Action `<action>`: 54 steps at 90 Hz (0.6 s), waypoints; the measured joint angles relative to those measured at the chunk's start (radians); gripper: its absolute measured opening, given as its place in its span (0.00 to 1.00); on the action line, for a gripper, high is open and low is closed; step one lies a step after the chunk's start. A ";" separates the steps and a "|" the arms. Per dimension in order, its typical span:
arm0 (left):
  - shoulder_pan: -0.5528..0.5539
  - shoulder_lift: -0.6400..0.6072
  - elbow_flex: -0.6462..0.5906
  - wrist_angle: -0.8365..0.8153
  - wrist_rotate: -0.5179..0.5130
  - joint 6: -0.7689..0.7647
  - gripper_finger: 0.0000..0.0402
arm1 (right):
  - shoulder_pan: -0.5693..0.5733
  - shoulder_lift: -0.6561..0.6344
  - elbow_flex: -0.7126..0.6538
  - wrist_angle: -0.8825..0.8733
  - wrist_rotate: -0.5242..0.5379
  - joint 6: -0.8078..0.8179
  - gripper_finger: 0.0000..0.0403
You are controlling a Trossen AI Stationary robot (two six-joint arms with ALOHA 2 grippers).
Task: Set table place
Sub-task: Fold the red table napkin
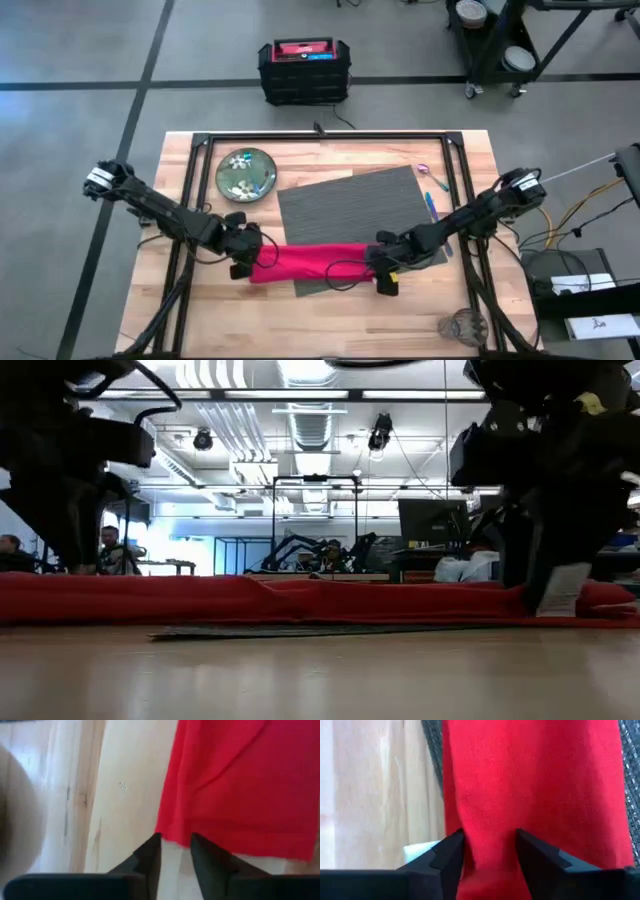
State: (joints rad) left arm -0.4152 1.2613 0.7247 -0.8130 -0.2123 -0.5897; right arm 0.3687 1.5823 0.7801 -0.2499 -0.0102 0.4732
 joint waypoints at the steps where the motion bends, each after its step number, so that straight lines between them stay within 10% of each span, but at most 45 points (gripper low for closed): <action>1: 0.000 0.000 0.005 -0.003 0.004 -0.001 0.28 | 0.000 -0.005 0.002 0.001 -0.006 -0.001 0.44; 34: -0.004 0.041 -0.070 0.543 0.020 0.072 0.42 | -0.008 -0.070 0.038 0.158 0.124 -0.149 0.51; 54: -0.025 0.118 -0.147 0.603 0.041 0.015 0.37 | -0.012 0.061 0.017 0.214 0.138 -0.107 0.47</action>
State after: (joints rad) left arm -0.4402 1.3790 0.5775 -0.2096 -0.1717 -0.5743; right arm 0.3567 1.6431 0.7971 -0.0359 0.1282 0.3663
